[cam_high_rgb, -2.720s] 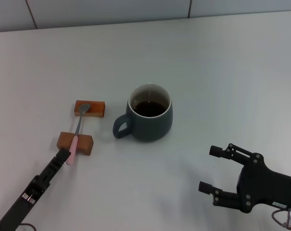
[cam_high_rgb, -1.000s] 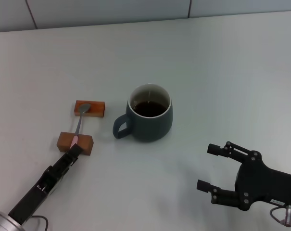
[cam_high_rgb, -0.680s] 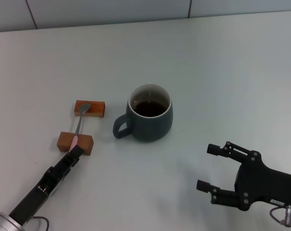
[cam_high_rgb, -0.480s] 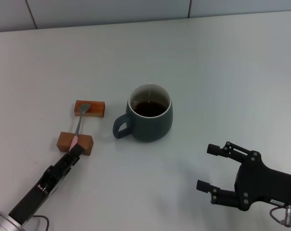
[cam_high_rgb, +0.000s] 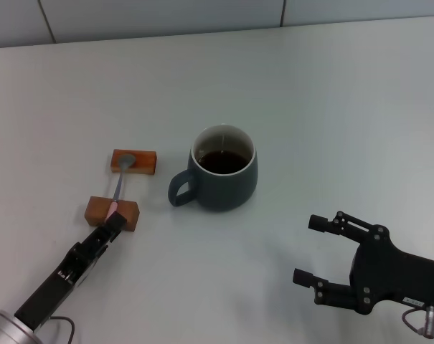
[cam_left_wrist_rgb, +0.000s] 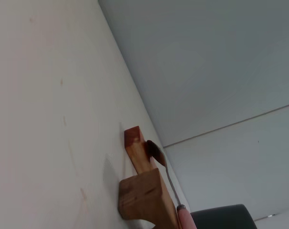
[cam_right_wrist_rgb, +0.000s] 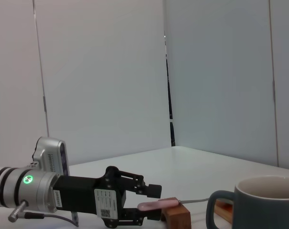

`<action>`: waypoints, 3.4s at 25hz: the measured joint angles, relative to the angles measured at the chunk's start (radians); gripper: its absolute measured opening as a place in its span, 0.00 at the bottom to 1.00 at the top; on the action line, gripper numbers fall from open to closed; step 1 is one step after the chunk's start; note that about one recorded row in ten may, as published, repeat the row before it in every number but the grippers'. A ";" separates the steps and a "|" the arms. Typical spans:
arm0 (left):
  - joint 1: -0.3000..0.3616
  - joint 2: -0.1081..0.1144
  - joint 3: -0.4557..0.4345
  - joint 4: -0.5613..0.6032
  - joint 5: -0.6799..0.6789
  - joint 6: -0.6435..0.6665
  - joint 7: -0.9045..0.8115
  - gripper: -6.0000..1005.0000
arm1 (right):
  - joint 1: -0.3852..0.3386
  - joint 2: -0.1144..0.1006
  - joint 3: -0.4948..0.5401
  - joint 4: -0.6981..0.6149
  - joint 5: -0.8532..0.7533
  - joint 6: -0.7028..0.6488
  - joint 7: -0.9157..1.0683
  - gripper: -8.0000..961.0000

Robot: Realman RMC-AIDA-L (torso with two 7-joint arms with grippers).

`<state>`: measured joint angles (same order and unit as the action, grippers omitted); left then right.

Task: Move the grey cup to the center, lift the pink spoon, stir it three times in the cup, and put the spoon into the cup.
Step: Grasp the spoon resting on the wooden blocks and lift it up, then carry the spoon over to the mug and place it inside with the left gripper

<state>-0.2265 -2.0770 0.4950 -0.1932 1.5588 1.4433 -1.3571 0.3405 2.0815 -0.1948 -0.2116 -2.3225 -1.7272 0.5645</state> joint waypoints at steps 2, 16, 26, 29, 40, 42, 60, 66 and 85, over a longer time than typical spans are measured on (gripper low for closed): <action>0.000 0.000 0.000 0.000 0.000 -0.002 -0.002 0.47 | 0.001 0.000 0.000 0.000 0.000 0.000 0.000 0.87; -0.007 0.000 0.002 0.000 0.000 -0.024 -0.020 0.44 | 0.002 0.000 0.000 0.001 -0.001 0.000 0.000 0.87; -0.019 0.000 0.008 0.017 0.017 -0.026 -0.005 0.26 | 0.002 0.000 0.000 0.002 -0.002 0.000 0.000 0.87; -0.023 0.002 0.008 0.029 0.026 0.007 0.008 0.22 | 0.002 0.000 0.000 0.002 -0.001 0.000 0.000 0.87; -0.114 0.012 0.071 0.508 0.122 0.169 -0.168 0.13 | 0.002 0.001 0.000 0.003 0.001 0.000 0.000 0.87; -0.133 0.010 0.126 0.700 0.129 0.176 -0.232 0.13 | 0.001 0.001 0.000 0.003 0.004 0.000 0.000 0.87; -0.281 0.017 0.429 1.883 0.528 0.275 -0.367 0.14 | 0.026 -0.002 0.011 0.003 0.008 0.000 0.000 0.87; -0.379 0.014 0.459 1.970 0.612 0.445 -0.327 0.14 | 0.022 0.000 0.012 0.003 0.008 0.000 0.000 0.87; -0.474 0.002 0.787 2.035 0.946 0.446 -0.302 0.15 | 0.022 -0.001 0.012 0.002 0.008 -0.002 0.000 0.87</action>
<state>-0.7009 -2.0752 1.2816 1.8415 2.5050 1.8892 -1.6595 0.3621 2.0803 -0.1825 -0.2092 -2.3147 -1.7297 0.5644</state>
